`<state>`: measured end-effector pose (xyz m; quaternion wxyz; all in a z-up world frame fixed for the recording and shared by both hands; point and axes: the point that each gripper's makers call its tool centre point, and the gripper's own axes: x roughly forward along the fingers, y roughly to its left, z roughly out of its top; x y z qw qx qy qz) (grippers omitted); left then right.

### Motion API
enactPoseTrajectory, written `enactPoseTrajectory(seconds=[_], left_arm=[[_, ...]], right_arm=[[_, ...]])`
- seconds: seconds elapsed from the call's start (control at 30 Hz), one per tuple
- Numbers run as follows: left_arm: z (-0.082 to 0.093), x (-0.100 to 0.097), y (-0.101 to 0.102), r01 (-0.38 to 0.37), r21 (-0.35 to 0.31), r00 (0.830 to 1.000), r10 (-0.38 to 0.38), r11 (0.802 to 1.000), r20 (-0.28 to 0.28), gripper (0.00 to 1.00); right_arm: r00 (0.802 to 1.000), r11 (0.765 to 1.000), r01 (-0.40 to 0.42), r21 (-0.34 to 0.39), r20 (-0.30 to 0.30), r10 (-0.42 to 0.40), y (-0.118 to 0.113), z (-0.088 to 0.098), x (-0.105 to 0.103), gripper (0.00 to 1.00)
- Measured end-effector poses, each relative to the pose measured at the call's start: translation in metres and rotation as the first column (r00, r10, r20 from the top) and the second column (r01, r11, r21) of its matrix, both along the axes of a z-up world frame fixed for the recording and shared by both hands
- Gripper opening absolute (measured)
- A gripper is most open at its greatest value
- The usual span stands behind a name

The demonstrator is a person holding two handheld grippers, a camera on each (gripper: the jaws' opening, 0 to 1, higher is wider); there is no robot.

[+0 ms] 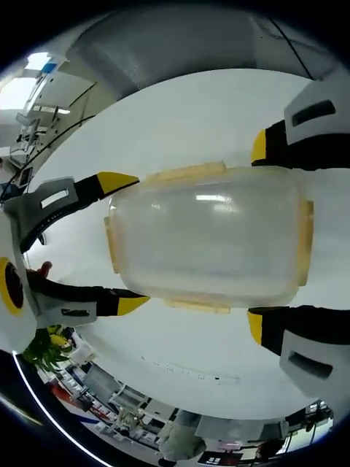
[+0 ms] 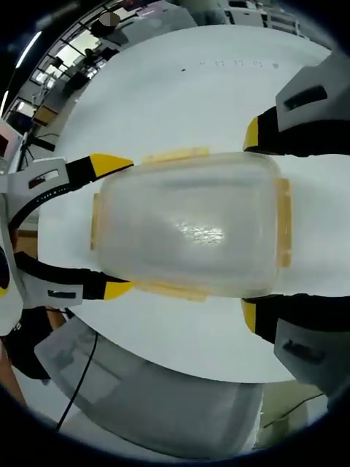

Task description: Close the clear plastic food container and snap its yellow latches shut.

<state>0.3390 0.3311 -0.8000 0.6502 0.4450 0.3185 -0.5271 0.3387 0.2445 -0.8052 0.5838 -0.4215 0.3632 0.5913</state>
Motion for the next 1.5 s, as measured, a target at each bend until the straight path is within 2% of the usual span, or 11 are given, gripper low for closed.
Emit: enactPoseTrajectory(seconds=[0.33,0.53,0.73,1.23,1.5], left_arm=[[0.0,0.001,0.008,-0.013,-0.034,1.0,0.013,0.999,-0.013,0.74],[-0.003,0.009,0.012,0.008,0.026,1.0,-0.007,1.0,-0.022,0.75],[-0.003,0.031,0.018,0.022,0.037,1.0,-0.022,0.999,0.003,0.75],[-0.002,0.104,0.021,0.021,0.017,1.0,-0.021,1.0,-0.004,0.76],[-0.001,0.125,0.018,0.021,0.005,1.0,-0.021,1.0,-0.005,0.76]], right_arm=[[1.0,1.0,-0.004,-0.025,0.006,0.004,0.007,-0.001,0.0,0.75],[1.0,1.0,0.012,-0.017,0.012,-0.011,0.011,-0.001,0.008,0.75],[0.999,0.999,0.04,0.006,0.034,-0.04,0.018,-0.001,0.029,0.75],[0.997,0.999,0.037,-0.002,0.07,-0.037,0.022,-0.003,0.103,0.77],[0.995,0.999,0.033,-0.012,0.097,-0.032,0.018,-0.005,0.125,0.77]])
